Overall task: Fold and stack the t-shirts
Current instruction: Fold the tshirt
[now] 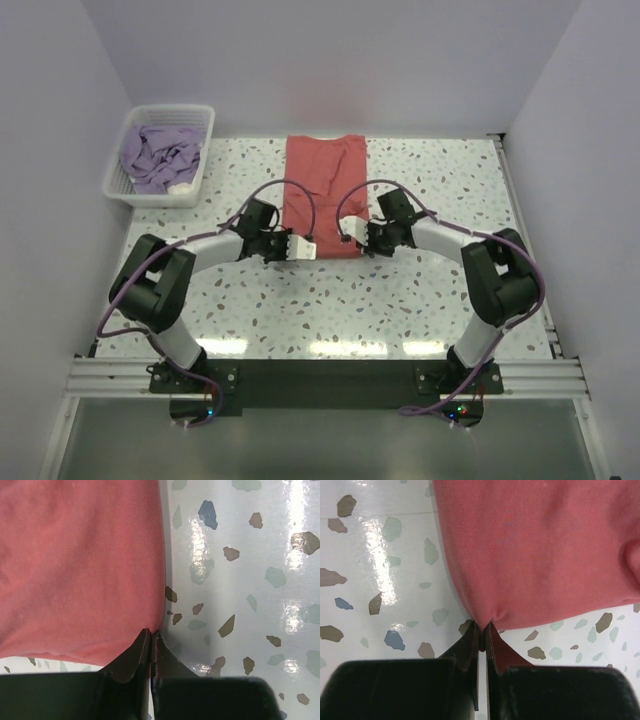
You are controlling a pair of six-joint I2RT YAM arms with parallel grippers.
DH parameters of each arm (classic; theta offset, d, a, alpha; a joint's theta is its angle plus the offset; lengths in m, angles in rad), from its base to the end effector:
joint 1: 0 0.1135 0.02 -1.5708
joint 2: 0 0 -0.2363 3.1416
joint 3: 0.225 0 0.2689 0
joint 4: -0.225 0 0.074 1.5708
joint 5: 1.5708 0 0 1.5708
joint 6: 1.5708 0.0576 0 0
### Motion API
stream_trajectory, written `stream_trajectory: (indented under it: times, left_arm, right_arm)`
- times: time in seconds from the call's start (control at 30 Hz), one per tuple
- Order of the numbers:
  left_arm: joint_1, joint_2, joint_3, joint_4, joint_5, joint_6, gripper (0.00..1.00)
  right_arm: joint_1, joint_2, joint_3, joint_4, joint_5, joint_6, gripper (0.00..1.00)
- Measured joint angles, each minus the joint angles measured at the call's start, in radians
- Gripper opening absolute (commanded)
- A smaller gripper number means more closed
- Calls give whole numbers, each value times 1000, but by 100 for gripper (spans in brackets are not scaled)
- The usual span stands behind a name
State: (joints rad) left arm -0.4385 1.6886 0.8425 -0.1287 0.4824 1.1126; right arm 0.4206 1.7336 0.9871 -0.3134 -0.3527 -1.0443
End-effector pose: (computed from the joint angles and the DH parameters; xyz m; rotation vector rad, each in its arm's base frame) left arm 0.2934 -0.1671 0.0882 1.8178 1.5938 -0.3148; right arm 0.3151 0.1627 0.1010 -1.7882 1.8114 0.2275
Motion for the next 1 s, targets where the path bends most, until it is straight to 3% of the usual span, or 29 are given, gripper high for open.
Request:
stream_trajectory:
  times: [0.4, 0.57, 0.73, 1.0]
  left_arm:
    - [46, -103, 248, -195, 14, -55, 0]
    - [44, -207, 245, -284, 46, -56, 0]
    - [24, -352, 149, -369, 85, -67, 0]
    - [-45, -618, 80, -619, 239, -181, 0]
  right_arm:
    - [-43, -96, 265, -168, -23, 92, 0]
    - [-45, -216, 234, -248, -45, 100, 0]
    - [-28, -394, 114, -370, -95, 101, 0]
    - [-1, -725, 67, -691, -224, 92, 0]
